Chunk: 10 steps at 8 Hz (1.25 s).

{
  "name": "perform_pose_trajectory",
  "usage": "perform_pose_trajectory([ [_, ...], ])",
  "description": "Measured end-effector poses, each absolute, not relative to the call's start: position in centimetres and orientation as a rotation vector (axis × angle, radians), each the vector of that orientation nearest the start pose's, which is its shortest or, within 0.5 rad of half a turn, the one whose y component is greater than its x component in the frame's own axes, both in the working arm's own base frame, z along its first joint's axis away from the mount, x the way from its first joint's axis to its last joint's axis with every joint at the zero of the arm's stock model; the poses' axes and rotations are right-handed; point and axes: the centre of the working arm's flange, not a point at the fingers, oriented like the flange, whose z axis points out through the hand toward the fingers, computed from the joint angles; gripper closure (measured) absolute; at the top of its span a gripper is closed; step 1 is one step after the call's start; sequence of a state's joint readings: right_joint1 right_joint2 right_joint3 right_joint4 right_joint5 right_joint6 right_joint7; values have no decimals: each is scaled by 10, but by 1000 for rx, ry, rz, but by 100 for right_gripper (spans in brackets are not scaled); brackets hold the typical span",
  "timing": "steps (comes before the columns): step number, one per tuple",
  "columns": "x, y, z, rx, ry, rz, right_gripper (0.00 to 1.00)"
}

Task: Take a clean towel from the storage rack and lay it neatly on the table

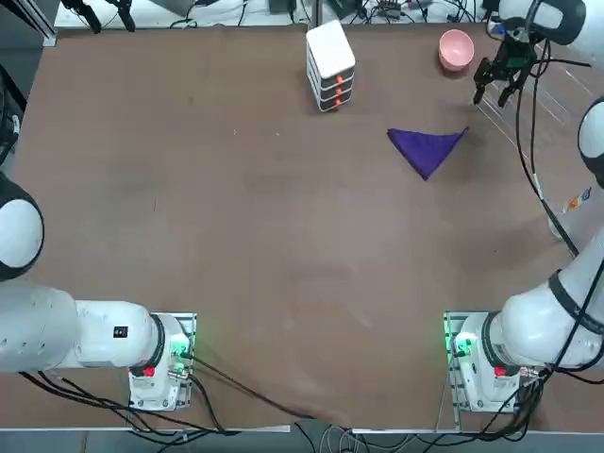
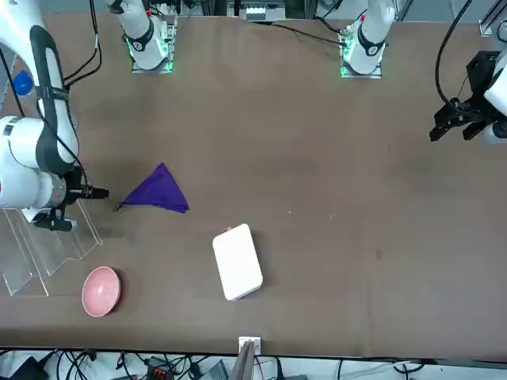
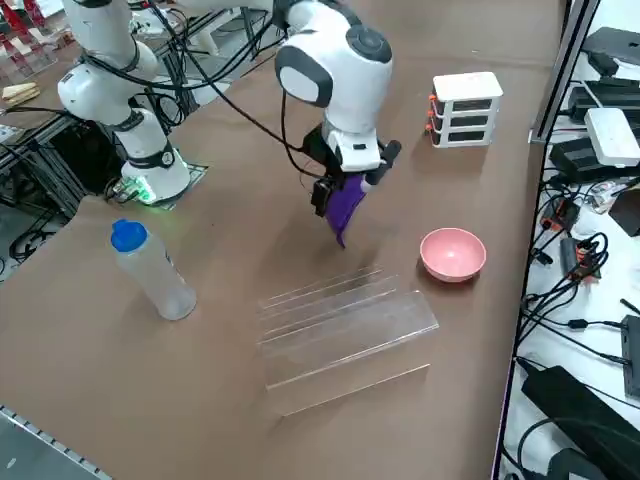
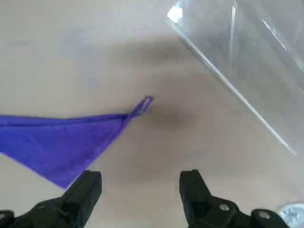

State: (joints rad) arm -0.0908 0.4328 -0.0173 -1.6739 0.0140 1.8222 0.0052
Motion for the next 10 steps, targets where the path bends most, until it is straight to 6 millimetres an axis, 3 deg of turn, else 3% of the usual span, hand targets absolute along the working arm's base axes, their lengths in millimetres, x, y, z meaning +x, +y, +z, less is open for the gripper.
perform_pose_trajectory([
  [2, 626, -71, 356, -3084, 197, 420, 0],
  [3, 625, -79, 358, -3066, 228, 415, 0],
  [5, 623, -87, 354, -3032, 266, 421, 0],
  [9, 627, -70, 344, -2983, 283, 357, 3],
  [10, 625, -69, 334, -2958, 312, 317, 22],
])
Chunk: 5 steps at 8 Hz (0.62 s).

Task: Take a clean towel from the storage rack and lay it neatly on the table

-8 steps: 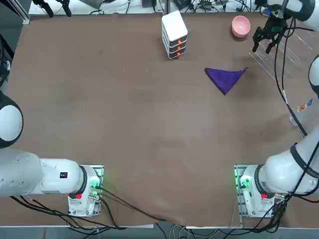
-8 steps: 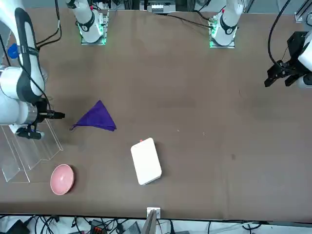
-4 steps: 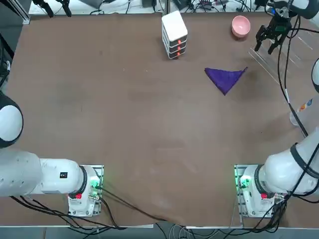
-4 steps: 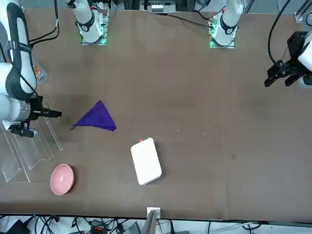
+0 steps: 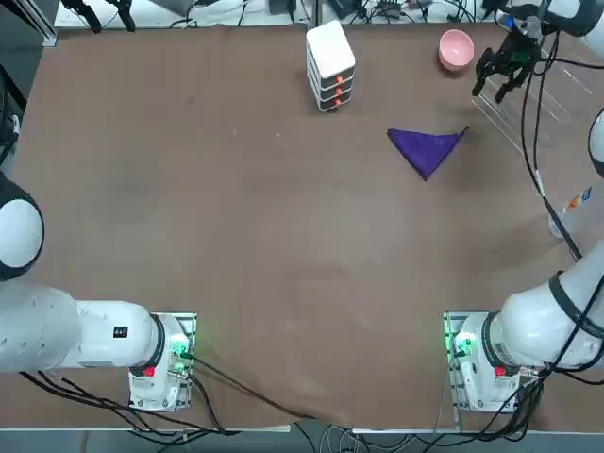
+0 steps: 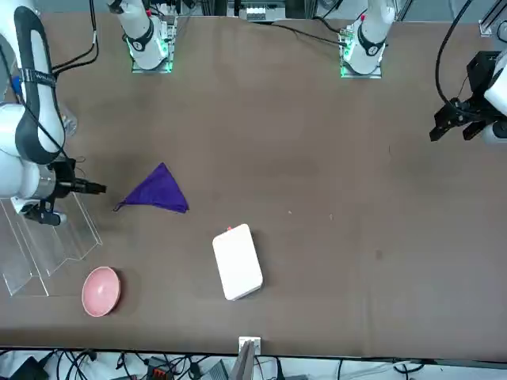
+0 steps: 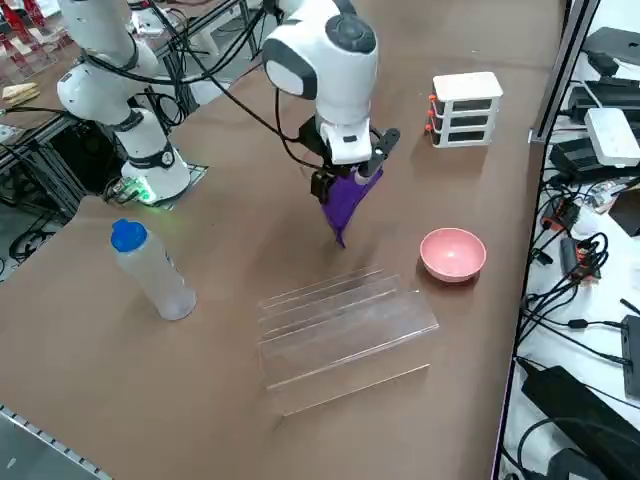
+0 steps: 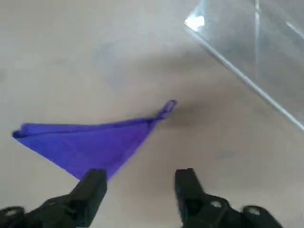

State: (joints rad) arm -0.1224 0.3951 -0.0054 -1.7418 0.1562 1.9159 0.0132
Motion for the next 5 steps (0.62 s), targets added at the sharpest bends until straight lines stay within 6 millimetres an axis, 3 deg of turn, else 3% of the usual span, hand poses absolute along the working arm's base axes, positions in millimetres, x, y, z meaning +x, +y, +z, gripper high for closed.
perform_pose_trajectory([
  [2, 613, -67, 299, -2960, 339, 271, 33],
  [5, 590, -53, 247, -2988, 363, 118, 38],
])
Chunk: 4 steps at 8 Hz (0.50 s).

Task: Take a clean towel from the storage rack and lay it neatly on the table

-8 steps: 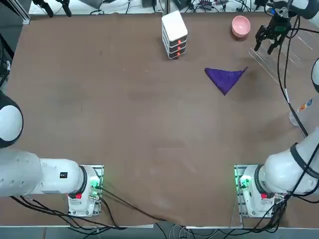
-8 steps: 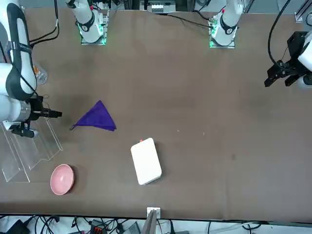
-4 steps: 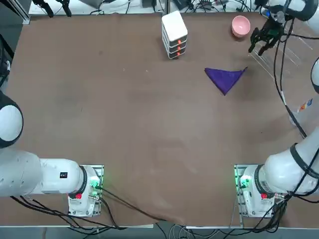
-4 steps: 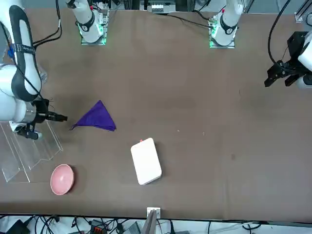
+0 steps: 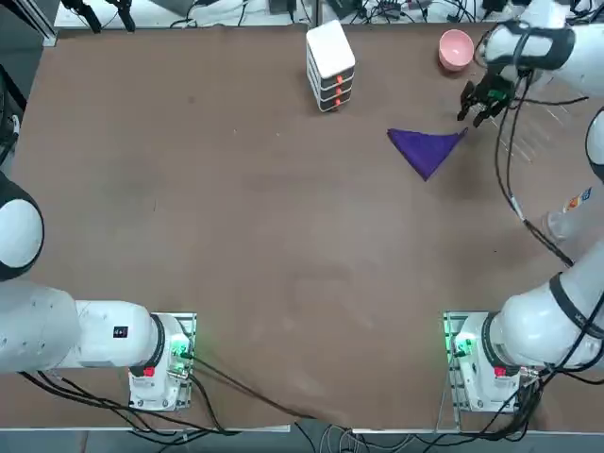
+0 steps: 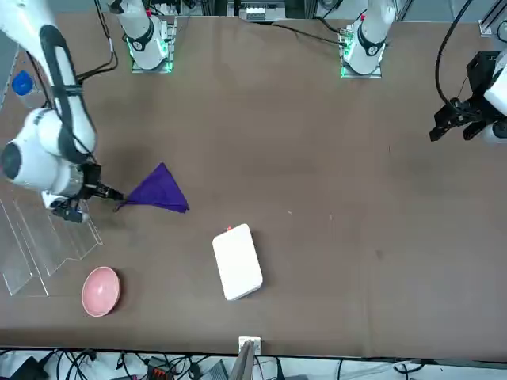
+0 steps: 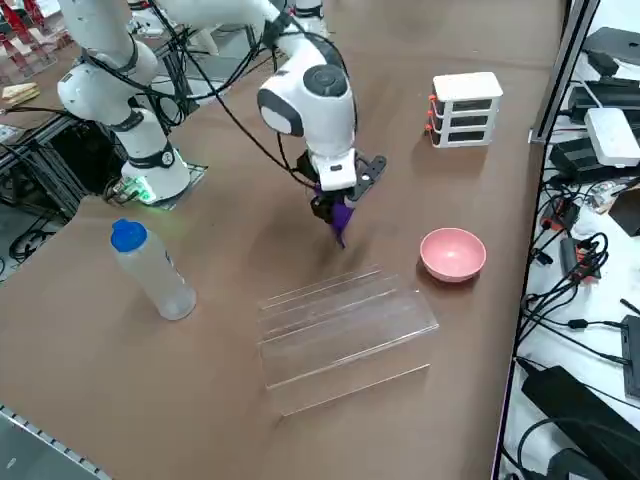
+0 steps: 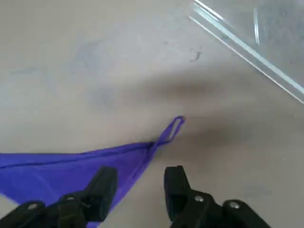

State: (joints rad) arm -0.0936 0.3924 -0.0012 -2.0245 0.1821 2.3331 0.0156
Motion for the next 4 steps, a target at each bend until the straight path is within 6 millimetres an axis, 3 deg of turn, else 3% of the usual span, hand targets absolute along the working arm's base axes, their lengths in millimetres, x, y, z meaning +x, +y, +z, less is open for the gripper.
perform_pose_trajectory([
  [4, 578, -54, 228, -3000, 386, 5, 38],
])
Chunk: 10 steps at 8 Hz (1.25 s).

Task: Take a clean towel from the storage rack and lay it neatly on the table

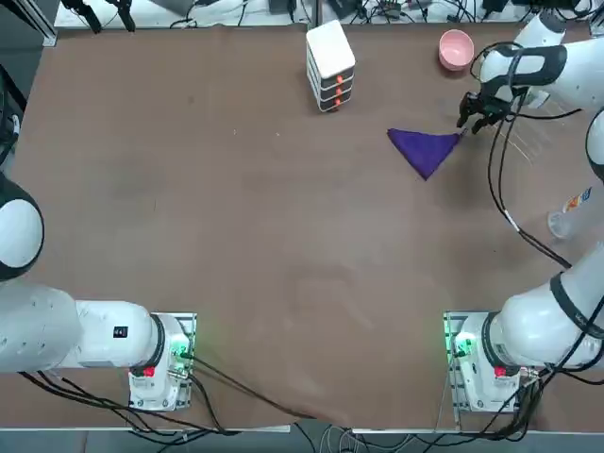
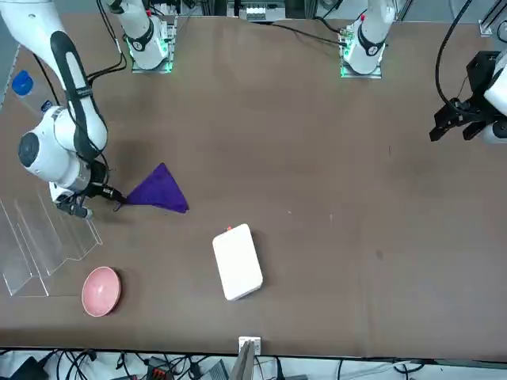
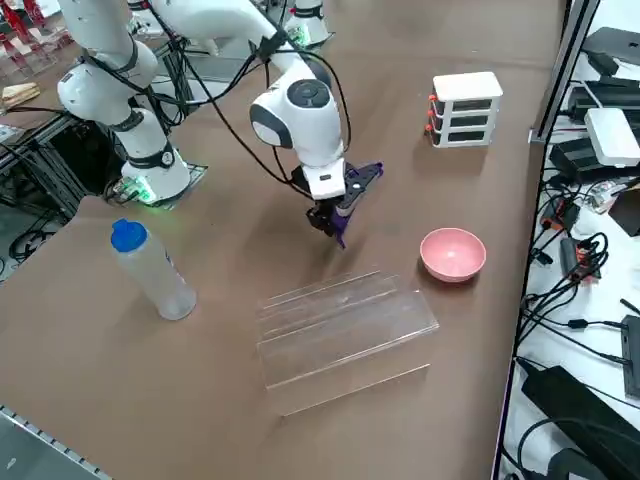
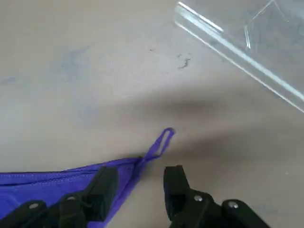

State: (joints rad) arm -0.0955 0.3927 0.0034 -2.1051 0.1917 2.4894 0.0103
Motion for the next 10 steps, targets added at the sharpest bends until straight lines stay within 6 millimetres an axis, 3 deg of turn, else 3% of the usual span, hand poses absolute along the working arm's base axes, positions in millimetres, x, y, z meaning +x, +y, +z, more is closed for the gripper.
perform_pose_trajectory([
  [2, 576, -49, 225, -2994, 307, 9, 40],
  [5, 569, -63, 216, -2865, 282, -20, 44],
  [10, 568, -55, 203, -2841, 227, -16, 45],
])
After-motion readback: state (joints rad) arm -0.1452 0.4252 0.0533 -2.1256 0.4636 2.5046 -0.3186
